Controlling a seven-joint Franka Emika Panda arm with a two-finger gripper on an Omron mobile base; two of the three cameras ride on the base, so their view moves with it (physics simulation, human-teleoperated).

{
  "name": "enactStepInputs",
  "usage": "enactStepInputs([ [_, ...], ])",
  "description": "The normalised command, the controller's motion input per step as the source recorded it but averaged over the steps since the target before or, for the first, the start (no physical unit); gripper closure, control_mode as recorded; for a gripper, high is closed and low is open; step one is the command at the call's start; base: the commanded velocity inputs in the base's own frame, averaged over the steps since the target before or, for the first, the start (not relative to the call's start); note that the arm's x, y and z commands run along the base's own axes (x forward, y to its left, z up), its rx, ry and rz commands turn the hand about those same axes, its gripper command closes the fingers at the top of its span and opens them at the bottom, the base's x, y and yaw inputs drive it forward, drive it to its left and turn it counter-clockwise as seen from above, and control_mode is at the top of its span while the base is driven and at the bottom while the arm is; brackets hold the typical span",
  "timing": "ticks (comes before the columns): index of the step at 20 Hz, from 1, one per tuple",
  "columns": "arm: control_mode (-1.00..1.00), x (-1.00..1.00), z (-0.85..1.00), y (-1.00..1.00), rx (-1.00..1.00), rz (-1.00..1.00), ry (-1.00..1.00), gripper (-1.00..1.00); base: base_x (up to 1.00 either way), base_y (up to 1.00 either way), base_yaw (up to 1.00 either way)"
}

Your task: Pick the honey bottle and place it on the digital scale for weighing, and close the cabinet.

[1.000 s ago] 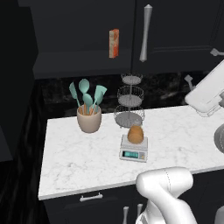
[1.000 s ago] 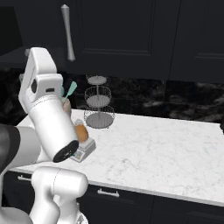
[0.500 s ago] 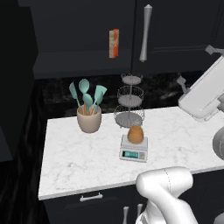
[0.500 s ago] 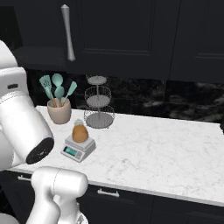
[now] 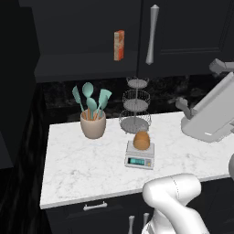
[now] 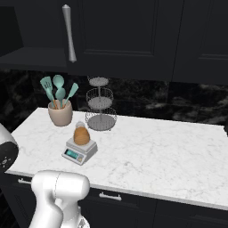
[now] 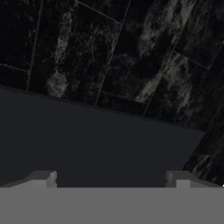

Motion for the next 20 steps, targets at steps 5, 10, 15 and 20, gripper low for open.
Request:
enactStepInputs([
  [5, -1.0, -0.51, -0.83, 1.0, 0.03, -0.18, -0.29, -1.0, 0.0, 0.0, 0.0],
  [10, -1.0, -0.67, -0.8, 1.0, 0.16, -0.31, -0.32, -1.0, 0.0, 0.0, 0.0],
  [15, -1.0, -0.99, -0.53, 1.0, 0.01, -0.02, -0.02, -1.0, 0.0, 0.0, 0.0],
  [20, -1.0, -0.63, -0.62, 1.0, 0.04, 0.0, -0.01, -1.0, 0.0, 0.0, 0.0],
])
